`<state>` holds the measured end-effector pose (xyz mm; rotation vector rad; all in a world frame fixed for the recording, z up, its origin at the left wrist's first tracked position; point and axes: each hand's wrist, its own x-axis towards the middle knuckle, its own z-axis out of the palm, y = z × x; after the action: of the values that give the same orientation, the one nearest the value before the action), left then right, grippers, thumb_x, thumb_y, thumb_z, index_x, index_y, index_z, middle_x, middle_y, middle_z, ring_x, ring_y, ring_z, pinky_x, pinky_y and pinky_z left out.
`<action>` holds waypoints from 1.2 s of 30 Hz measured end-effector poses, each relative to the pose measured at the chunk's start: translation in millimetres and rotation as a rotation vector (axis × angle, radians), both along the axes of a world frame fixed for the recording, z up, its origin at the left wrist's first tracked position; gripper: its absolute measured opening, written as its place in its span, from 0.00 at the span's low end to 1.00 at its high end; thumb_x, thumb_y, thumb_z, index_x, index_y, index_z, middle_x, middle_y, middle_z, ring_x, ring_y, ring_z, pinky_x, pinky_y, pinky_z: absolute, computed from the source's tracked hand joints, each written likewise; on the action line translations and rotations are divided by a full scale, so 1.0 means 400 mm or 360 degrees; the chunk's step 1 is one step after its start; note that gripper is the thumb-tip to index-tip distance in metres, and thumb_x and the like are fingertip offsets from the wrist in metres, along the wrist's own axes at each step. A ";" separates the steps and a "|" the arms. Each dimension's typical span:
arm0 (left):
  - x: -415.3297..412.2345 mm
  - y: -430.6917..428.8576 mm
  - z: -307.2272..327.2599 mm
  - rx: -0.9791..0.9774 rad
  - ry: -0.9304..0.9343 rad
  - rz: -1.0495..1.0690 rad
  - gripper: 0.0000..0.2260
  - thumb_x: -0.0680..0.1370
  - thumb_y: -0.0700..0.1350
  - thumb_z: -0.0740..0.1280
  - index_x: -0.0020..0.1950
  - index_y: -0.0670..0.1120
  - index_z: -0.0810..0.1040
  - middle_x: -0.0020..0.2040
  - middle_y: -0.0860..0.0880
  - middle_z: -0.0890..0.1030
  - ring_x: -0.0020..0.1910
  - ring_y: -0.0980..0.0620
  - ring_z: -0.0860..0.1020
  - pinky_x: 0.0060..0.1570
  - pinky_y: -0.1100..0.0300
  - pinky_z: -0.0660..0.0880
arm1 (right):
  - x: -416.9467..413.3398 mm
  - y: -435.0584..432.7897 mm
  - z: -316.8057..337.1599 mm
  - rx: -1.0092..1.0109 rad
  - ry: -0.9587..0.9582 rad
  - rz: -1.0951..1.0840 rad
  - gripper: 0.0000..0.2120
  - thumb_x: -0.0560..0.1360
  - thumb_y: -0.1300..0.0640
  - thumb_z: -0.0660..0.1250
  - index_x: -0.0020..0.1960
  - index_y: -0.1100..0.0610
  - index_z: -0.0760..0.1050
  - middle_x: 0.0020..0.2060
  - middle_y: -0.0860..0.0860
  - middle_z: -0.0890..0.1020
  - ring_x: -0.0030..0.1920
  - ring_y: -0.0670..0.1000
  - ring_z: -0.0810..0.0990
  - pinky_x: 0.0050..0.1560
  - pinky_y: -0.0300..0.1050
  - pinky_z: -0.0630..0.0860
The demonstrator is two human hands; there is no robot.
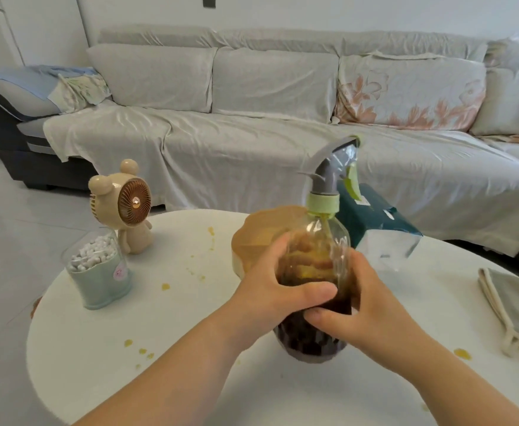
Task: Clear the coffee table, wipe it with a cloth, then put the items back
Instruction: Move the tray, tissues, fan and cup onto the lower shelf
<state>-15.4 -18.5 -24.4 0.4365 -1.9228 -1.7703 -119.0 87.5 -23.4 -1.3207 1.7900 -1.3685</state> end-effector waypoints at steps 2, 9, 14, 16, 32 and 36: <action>-0.014 0.025 -0.008 -0.0025 -0.0047 -0.0178 0.32 0.57 0.55 0.73 0.60 0.60 0.70 0.57 0.54 0.79 0.59 0.55 0.76 0.61 0.52 0.73 | -0.011 0.046 -0.019 -0.0065 0.0019 -0.0123 0.32 0.56 0.51 0.75 0.53 0.35 0.62 0.46 0.31 0.78 0.50 0.30 0.75 0.39 0.22 0.72; -0.041 0.023 -0.035 -0.0696 -0.0219 0.0110 0.15 0.71 0.57 0.62 0.57 0.67 0.66 0.57 0.70 0.65 0.60 0.71 0.64 0.58 0.73 0.65 | -0.073 0.152 -0.095 -0.0094 0.0041 -0.0496 0.35 0.60 0.63 0.76 0.50 0.33 0.61 0.48 0.36 0.74 0.45 0.23 0.72 0.36 0.18 0.69; -0.054 0.011 -0.081 -0.1031 -0.0482 0.0204 0.18 0.76 0.51 0.60 0.66 0.55 0.66 0.65 0.58 0.67 0.64 0.60 0.62 0.67 0.54 0.65 | -0.098 0.161 -0.120 -0.0120 0.0155 -0.0618 0.38 0.60 0.61 0.76 0.50 0.30 0.57 0.49 0.33 0.70 0.49 0.31 0.72 0.39 0.26 0.70; -0.049 0.003 -0.095 -0.1063 -0.0537 0.0177 0.17 0.76 0.51 0.59 0.66 0.55 0.66 0.67 0.57 0.67 0.69 0.56 0.60 0.70 0.55 0.59 | -0.105 0.160 -0.121 -0.0126 0.0177 -0.0638 0.37 0.60 0.62 0.76 0.51 0.31 0.57 0.48 0.33 0.70 0.49 0.34 0.73 0.43 0.28 0.70; 0.217 -0.121 -0.055 -0.1036 0.0066 0.1480 0.16 0.71 0.37 0.67 0.40 0.60 0.72 0.43 0.64 0.73 0.45 0.64 0.73 0.47 0.77 0.64 | 0.163 -0.044 -0.116 -0.0693 0.0819 -0.0267 0.09 0.69 0.55 0.62 0.48 0.47 0.69 0.44 0.37 0.73 0.49 0.35 0.71 0.52 0.21 0.65; 0.332 -0.188 -0.102 -0.0859 0.0125 0.1975 0.24 0.63 0.52 0.68 0.57 0.51 0.69 0.51 0.61 0.69 0.55 0.53 0.68 0.55 0.61 0.63 | 0.187 -0.222 -0.102 -0.0219 0.0432 0.0071 0.17 0.71 0.59 0.65 0.53 0.41 0.64 0.49 0.36 0.71 0.51 0.29 0.67 0.53 0.21 0.62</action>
<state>117.4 -93.7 -65.3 1.0181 -1.3975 -0.4474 -44.2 -1.5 -64.1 -1.6781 1.8520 -1.3619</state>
